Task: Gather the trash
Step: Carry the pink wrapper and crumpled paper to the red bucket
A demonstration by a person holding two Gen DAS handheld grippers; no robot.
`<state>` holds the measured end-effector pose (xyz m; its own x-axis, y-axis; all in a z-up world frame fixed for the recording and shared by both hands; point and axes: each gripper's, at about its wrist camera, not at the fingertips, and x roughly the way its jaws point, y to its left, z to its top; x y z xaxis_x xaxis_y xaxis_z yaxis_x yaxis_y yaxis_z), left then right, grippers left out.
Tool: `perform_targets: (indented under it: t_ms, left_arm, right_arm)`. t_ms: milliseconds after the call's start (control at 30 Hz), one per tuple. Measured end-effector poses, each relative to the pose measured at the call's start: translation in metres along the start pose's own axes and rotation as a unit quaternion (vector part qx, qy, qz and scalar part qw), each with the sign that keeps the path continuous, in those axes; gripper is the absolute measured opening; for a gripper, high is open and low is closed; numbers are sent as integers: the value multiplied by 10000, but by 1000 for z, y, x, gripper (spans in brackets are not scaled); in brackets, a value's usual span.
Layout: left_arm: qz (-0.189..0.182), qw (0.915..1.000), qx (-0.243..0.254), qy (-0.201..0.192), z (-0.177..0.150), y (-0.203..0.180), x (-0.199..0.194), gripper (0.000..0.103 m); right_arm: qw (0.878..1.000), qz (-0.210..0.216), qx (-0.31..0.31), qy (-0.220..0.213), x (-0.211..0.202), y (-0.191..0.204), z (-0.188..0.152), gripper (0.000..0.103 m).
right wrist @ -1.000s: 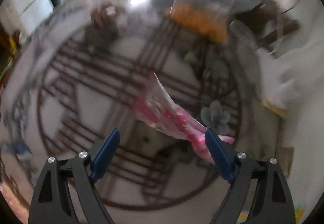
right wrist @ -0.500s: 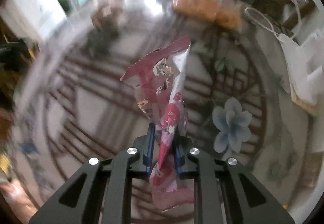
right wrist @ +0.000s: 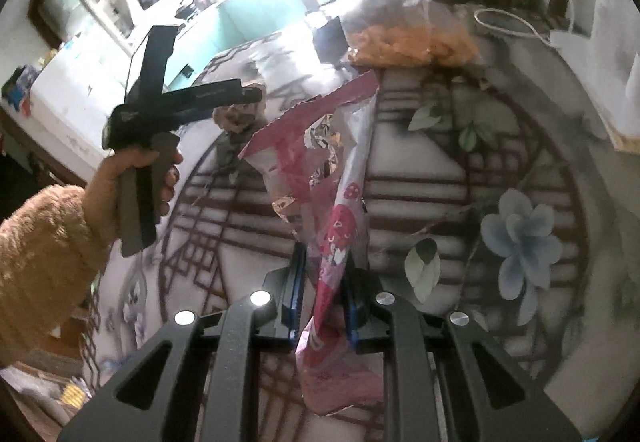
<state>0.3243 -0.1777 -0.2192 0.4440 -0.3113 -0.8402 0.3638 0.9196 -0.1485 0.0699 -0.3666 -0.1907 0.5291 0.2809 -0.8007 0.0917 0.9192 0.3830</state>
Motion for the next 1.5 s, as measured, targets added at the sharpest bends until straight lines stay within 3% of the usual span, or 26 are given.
perform_targets:
  t_ms: [33,167,333,600,867,1167,1500]
  left_arm:
    - [-11,10000,-16,-36,0,2,-2,61]
    - [184,9989,280,-329,-7,5,-32,33]
    - [45,9981,111,-597,-36,22,-106,24]
    - [-256,9951,-408,-867,-98,45,-222,24]
    - [-49,9892,-776,-1244,-155,74,-306,24]
    - [405,9836,-823,-1553,-177,120,-350,24]
    - [285,9852,-502,-1617,-167,184,-361,24]
  right_arm:
    - [10000,-21,17,-15,-2,2,1,17]
    - [9998,-99,3,-196,-11,15,1,17]
    - [9980,-84,-329,-526,-33,61,-2,17]
    - [9930,157,-609,-999,-69,140,-14,17]
    - [9785,283,-1184,-1665,-109,212,-26,17]
    - [9692,502,-1317,-2018,-118,266,-26,17]
    - [9712,227,-1053,-2126,-96,326,-31,17]
